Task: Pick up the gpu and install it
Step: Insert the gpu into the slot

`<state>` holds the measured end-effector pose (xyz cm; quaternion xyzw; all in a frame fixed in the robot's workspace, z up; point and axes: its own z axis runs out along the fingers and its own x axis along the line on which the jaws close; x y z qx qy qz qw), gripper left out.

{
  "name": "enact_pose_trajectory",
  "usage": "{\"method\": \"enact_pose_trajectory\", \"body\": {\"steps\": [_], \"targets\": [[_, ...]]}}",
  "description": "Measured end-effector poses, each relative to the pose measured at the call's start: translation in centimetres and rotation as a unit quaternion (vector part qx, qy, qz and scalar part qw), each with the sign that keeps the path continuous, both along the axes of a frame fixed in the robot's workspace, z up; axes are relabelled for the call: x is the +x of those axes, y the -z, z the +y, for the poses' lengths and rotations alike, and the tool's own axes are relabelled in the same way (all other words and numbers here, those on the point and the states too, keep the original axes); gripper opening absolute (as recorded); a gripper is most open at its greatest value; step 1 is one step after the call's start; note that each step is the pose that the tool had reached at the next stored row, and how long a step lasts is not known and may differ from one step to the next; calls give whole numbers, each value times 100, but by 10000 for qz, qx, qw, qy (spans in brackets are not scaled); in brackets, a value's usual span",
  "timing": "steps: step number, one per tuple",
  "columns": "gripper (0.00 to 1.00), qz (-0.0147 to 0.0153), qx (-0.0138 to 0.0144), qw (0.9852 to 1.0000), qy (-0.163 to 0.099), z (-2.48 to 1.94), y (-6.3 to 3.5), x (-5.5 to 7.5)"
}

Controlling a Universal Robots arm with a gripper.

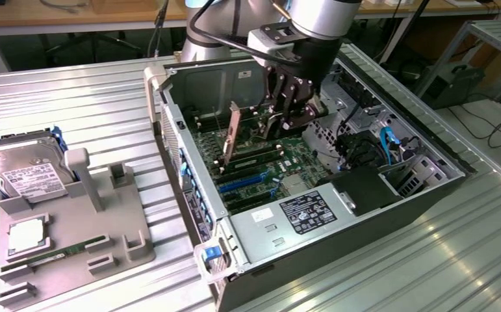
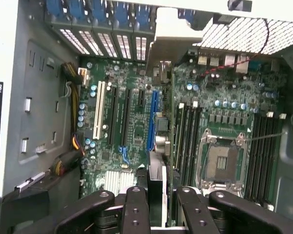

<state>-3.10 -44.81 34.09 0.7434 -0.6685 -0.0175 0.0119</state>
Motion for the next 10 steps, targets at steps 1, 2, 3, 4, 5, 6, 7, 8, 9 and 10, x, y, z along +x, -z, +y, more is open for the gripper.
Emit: {"method": "enact_pose_trajectory", "body": {"steps": [1, 2, 3, 4, 5, 6, 7, 8, 9, 10], "targets": [[27, -55, -1, 10000, 1, 0, 0, -1], [27, -106, -1, 9999, 1, 1, 1, -4], [27, -130, -1, 9999, 1, 1, 5, -8], [27, -133, 0, 9999, 1, 1, 9, -9], [27, -133, -1, 9999, 0, 1, 11, -10], [27, -134, -1, 9999, 0, 1, 15, -10], [27, -134, -1, 9999, 1, 1, 23, -11], [27, -134, -1, 9999, 1, 1, 27, -11], [27, -134, 0, 9999, 1, 1, 36, -11], [27, -134, -1, 9999, 1, 1, 45, -11]]}}
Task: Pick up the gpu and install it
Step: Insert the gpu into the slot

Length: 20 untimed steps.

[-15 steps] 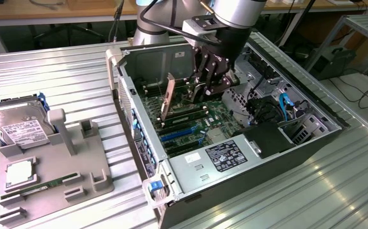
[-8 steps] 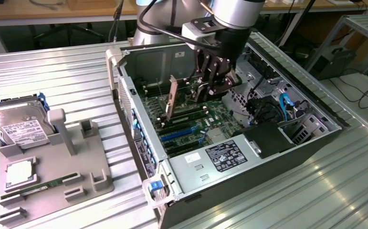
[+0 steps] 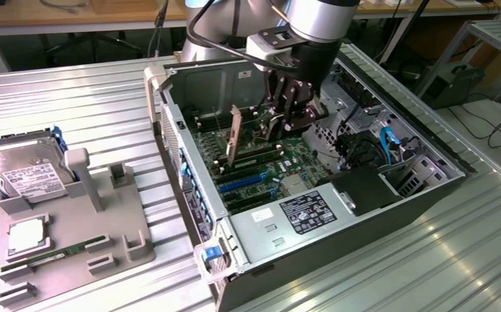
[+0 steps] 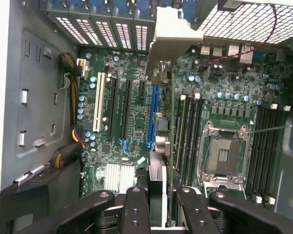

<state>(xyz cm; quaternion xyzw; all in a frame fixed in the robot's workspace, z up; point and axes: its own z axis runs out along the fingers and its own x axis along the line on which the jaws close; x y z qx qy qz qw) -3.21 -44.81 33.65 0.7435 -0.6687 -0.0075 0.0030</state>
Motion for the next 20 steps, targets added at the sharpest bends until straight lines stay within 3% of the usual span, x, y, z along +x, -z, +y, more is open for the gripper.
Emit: {"method": "enact_pose_trajectory", "body": {"steps": [6, 20], "targets": [[27, 1, 0, 10000, 0, 0, 72, 0], [27, 3, 3, 10000, 0, 0, 130, 0]]}}
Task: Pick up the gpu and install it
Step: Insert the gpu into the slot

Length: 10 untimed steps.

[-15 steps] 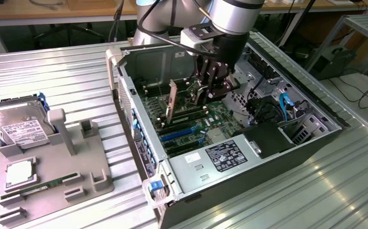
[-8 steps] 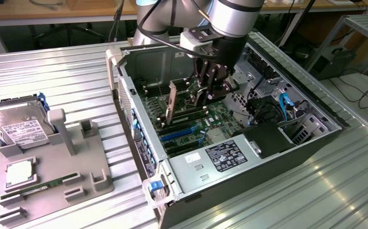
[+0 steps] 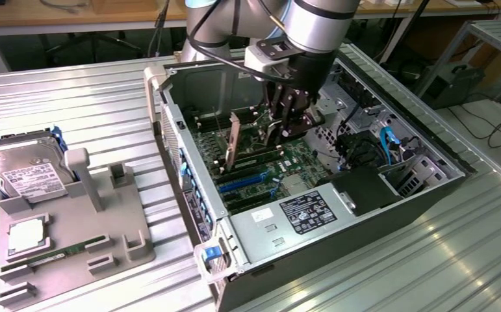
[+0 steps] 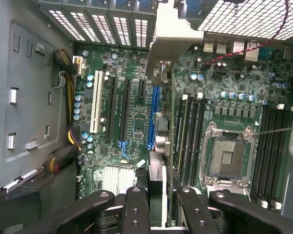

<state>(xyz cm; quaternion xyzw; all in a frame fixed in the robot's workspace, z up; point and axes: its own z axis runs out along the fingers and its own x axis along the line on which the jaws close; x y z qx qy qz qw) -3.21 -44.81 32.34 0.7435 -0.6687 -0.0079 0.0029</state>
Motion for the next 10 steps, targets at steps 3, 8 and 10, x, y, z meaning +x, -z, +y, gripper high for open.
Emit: {"method": "enact_pose_trajectory", "body": {"steps": [3, 8, 10], "targets": [[27, 0, 1, 10000, 0, 0, 12, 0], [27, 2, 5, 10000, 0, 0, 35, 0], [27, 0, 7, 10000, 0, 0, 53, -1]]}}
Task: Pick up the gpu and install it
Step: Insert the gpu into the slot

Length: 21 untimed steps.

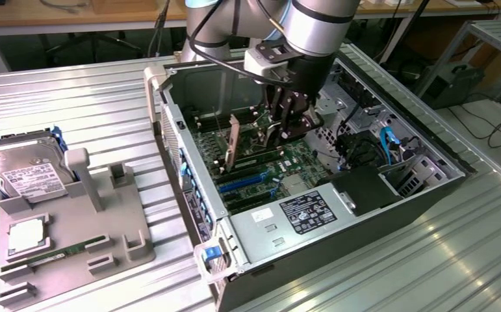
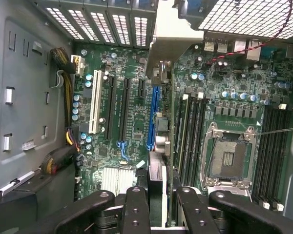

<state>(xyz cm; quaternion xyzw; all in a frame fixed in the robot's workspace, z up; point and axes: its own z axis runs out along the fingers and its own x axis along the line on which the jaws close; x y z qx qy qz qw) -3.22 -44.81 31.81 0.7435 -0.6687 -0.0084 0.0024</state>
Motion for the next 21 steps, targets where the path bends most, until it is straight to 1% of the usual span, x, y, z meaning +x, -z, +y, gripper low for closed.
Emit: {"method": "enact_pose_trajectory", "body": {"steps": [3, 5, 6, 7, 10, 12, 13, 14, 16, 20, 21], "targets": [[27, -16, -3, 10000, 15, 0, 24, -2], [27, -16, -6, 10000, 38, 0, 25, -1], [27, -17, -16, 10000, 88, 0, 37, -2], [27, -17, -20, 9999, 140, 0, 53, -2], [27, -17, -21, 9989, 463, 0, 131, -2], [27, -16, -21, 9983, 584, 7, 176, -3], [27, -16, -7, 9983, 586, 13, 198, -3], [27, -16, -3, 9983, 586, 15, 216, -16], [27, -15, -1, 9985, 550, 16, 248, -46], [27, -15, 7, 9994, 340, 16, 338, -78], [27, -34, 7, 9994, 332, 16, 352, -110]]}}
